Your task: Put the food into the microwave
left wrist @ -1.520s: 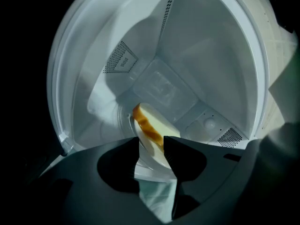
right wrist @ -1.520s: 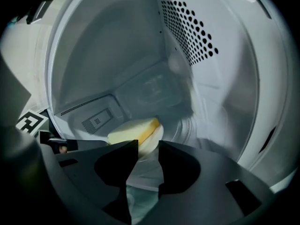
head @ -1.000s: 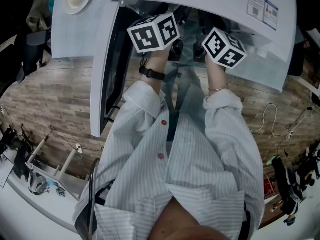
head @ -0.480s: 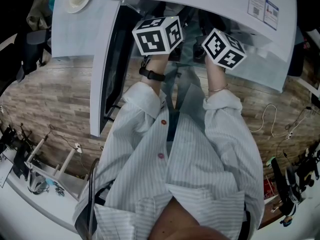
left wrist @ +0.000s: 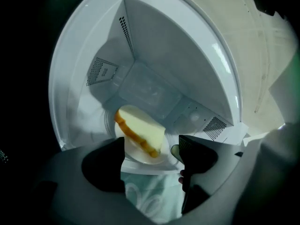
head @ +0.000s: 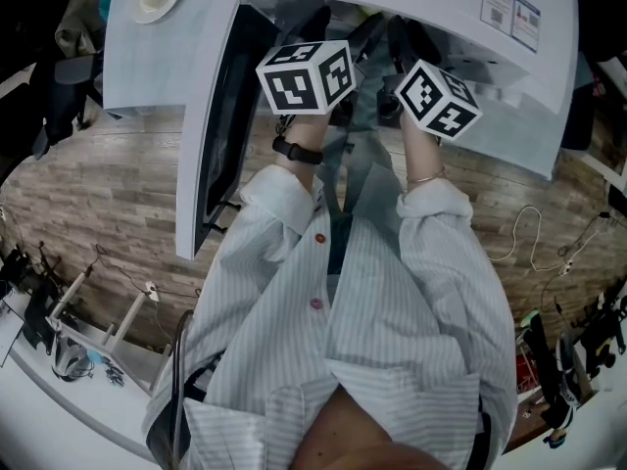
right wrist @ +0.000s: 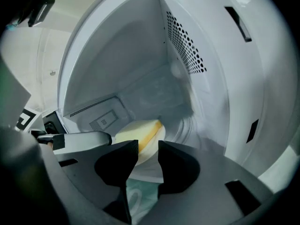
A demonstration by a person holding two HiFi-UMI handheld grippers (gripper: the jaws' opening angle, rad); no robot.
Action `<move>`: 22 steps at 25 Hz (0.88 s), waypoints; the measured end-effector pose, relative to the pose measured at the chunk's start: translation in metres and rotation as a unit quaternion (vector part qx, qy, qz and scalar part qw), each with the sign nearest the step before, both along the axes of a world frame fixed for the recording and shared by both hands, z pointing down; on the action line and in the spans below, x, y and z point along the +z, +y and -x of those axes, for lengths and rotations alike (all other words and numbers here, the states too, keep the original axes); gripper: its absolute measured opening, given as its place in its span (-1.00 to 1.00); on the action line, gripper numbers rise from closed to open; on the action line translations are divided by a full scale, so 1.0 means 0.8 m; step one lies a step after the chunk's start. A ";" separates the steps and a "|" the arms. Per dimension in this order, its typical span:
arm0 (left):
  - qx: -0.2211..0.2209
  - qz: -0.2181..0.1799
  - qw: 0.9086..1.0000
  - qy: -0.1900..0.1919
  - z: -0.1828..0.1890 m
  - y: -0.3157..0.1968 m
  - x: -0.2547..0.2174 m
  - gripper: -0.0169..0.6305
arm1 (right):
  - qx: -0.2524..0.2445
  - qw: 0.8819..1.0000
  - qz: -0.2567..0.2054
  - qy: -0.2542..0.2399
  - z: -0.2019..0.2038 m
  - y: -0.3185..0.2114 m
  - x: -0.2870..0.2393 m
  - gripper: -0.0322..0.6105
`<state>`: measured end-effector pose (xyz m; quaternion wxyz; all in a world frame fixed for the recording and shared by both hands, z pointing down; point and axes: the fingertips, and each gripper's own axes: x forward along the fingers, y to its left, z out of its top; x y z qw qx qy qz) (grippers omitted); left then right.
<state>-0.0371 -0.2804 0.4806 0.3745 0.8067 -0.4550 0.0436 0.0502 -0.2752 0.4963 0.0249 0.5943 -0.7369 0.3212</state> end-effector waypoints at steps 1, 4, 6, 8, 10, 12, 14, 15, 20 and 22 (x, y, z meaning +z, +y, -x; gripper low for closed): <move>0.002 -0.001 1.000 0.001 0.000 0.004 -0.002 0.18 | -0.001 1.000 -0.001 -0.002 0.001 0.003 -0.002 -0.47; 0.009 -0.004 1.000 0.009 0.000 0.015 -0.010 0.18 | -0.003 1.000 -0.003 -0.008 0.004 0.012 -0.010 -0.47; 0.014 -0.010 1.000 0.022 0.001 0.022 -0.019 0.18 | -0.009 1.000 -0.006 -0.012 0.008 0.017 -0.016 -0.47; 0.013 -0.014 0.999 0.039 0.003 0.028 -0.030 0.18 | -0.017 1.000 -0.009 -0.016 0.013 0.023 -0.023 -0.47; 0.009 -0.018 0.999 0.046 0.005 0.034 -0.039 0.18 | -0.027 0.999 -0.012 -0.022 0.017 0.028 -0.030 -0.47; 0.002 -0.021 0.998 0.050 0.005 0.039 -0.046 0.17 | -0.038 0.999 -0.013 -0.027 0.020 0.035 -0.037 -0.48; -0.009 -0.024 0.998 0.058 0.006 0.044 -0.055 0.12 | -0.054 0.998 -0.015 -0.033 0.023 0.041 -0.046 -0.48; -0.015 -0.026 0.998 0.061 0.006 0.047 -0.060 0.08 | -0.064 0.997 -0.018 -0.036 0.025 0.044 -0.052 -0.49; -0.026 -0.060 0.996 0.057 0.001 0.064 -0.098 -0.27 | -0.108 0.993 -0.045 -0.031 0.029 0.060 -0.094 -0.56; -0.030 -0.077 0.995 0.055 -0.003 0.076 -0.115 -0.40 | -0.119 0.991 -0.060 -0.029 0.027 0.069 -0.113 -0.58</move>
